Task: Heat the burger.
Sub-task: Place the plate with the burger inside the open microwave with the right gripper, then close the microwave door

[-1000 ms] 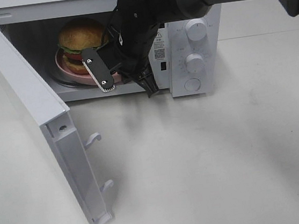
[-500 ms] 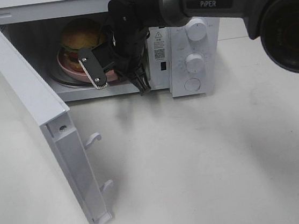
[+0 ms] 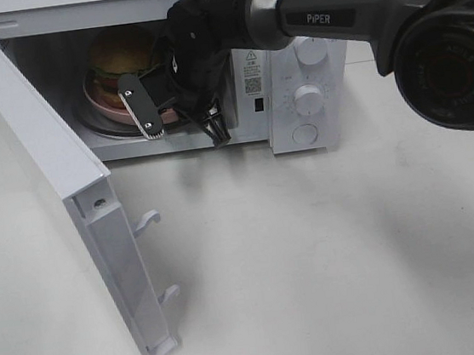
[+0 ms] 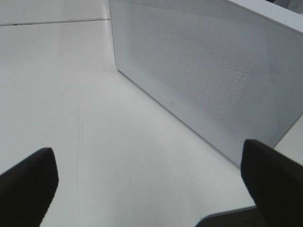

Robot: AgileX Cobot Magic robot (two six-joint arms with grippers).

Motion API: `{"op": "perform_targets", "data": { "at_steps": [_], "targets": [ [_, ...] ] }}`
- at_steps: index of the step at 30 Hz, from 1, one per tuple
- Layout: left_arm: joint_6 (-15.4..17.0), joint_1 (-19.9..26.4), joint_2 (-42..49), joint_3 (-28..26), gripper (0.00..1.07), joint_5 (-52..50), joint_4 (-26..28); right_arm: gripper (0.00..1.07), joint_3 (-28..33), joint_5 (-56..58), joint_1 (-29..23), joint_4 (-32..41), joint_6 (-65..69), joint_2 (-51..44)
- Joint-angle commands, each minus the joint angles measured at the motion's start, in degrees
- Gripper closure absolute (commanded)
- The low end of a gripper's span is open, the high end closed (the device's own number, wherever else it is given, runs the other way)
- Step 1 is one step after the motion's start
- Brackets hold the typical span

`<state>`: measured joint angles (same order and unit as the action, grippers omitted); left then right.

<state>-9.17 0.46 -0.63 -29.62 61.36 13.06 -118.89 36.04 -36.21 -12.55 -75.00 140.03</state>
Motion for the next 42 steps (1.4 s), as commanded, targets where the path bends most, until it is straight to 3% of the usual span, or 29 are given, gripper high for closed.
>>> {"op": "perform_targets", "data": {
  "at_steps": [1,5,6,7,11,16,22,30,32,35,37,42],
  "targets": [
    [0.29,0.23,0.11,0.06,0.09,0.06,0.17,0.95,-1.09,-3.21,0.11,-0.23,0.52,-0.52],
    [0.29,0.23,0.11,0.06,0.09,0.06,0.17,0.87,-0.29,-3.27,0.11,-0.23,1.38,-0.52],
    [0.29,0.23,0.11,0.06,0.09,0.06,0.17,0.78,0.97,-3.44,0.11,-0.06,1.38,-0.52],
    [0.29,0.23,0.11,0.06,0.09,0.06,0.17,0.78,0.97,-3.44,0.11,-0.06,1.38,-0.52],
    [0.29,0.23,0.11,0.06,0.09,0.06,0.17,0.6,4.87,-3.78,0.06,0.0,1.32,-2.18],
    [0.29,0.23,0.11,0.06,0.09,0.06,0.17,0.49,9.4,-6.36,0.06,0.57,1.43,-5.56],
    [0.29,0.23,0.11,0.06,0.09,0.06,0.17,0.45,14.27,-6.76,0.06,1.03,1.43,-9.45],
    [0.29,0.23,0.11,0.06,0.09,0.06,0.17,0.45,25.15,-11.23,0.17,1.03,3.5,-15.24],
    [0.29,0.23,0.11,0.06,0.09,0.06,0.17,0.39,29.68,-13.75,0.17,1.03,7.28,-18.16],
    [0.29,0.23,0.11,0.06,0.09,0.06,0.17,0.37,30.6,-14.44,0.17,1.03,8.25,-18.91],
    [0.29,0.23,0.11,0.06,0.09,0.06,0.17,0.26,34.26,-16.84,0.17,0.97,13.12,-21.89],
    [0.29,0.23,0.11,0.06,0.09,0.06,0.17,0.24,37.3,-17.02,0.17,0.8,14.38,-25.04]
  ]
}}
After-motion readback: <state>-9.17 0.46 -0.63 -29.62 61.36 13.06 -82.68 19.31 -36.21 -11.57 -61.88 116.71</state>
